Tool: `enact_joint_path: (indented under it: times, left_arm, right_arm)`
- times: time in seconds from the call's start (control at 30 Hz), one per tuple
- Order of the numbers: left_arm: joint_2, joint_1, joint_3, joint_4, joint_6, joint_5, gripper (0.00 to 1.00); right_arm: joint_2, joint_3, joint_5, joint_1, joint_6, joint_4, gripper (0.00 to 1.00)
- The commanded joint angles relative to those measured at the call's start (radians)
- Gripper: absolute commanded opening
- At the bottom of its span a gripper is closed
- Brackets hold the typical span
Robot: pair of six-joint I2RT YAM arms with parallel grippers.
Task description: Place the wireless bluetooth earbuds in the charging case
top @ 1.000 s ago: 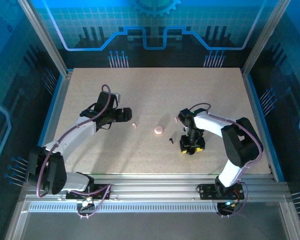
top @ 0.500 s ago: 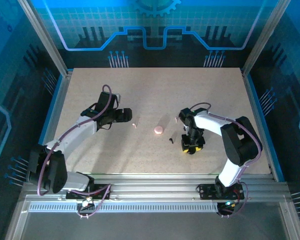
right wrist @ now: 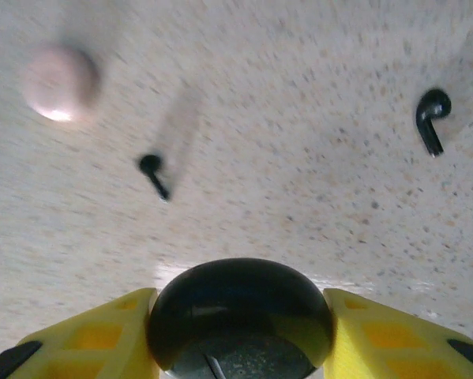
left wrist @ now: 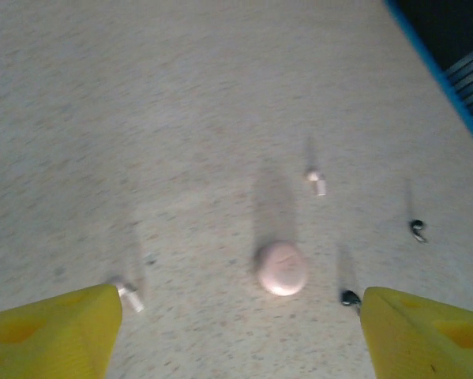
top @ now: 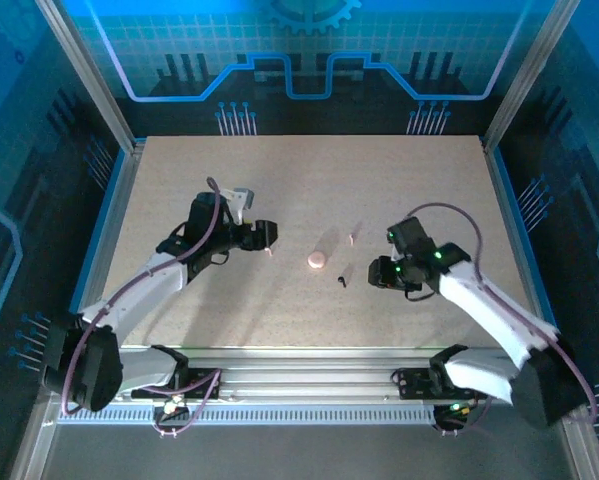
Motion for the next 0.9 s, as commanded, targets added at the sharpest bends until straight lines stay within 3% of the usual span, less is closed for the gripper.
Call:
enact_joint_path:
  times: [0.0, 0.13, 0.27, 0.6, 0.87]
  left_arm:
    - [-0.038, -0.052, -0.035, 0.188, 0.085, 0.11, 0.8]
    - [-0.04, -0.119, -0.051, 0.228, 0.159, 0.127, 0.76]
    - [-0.038, -0.182, -0.065, 0.253, 0.241, 0.157, 0.69]
    - [-0.023, -0.234, -0.124, 0.361, 0.321, 0.26, 0.59]
    - [-0.001, -0.3, -0.159, 0.512, 0.305, 0.213, 0.59]
  right_arm:
    - [-0.141, -0.074, -0.031, -0.003, 0.116, 0.131, 0.45]
    - [-0.278, -0.143, -0.054, -0.002, 0.195, 0.225, 0.44]
    - [-0.311, -0.174, -0.107, 0.002, 0.246, 0.328, 0.43]
    - [-0.189, -0.152, -0.121, 0.071, 0.317, 0.575, 0.42]
    - [-0.089, -0.144, -0.144, 0.118, 0.43, 0.783, 0.44]
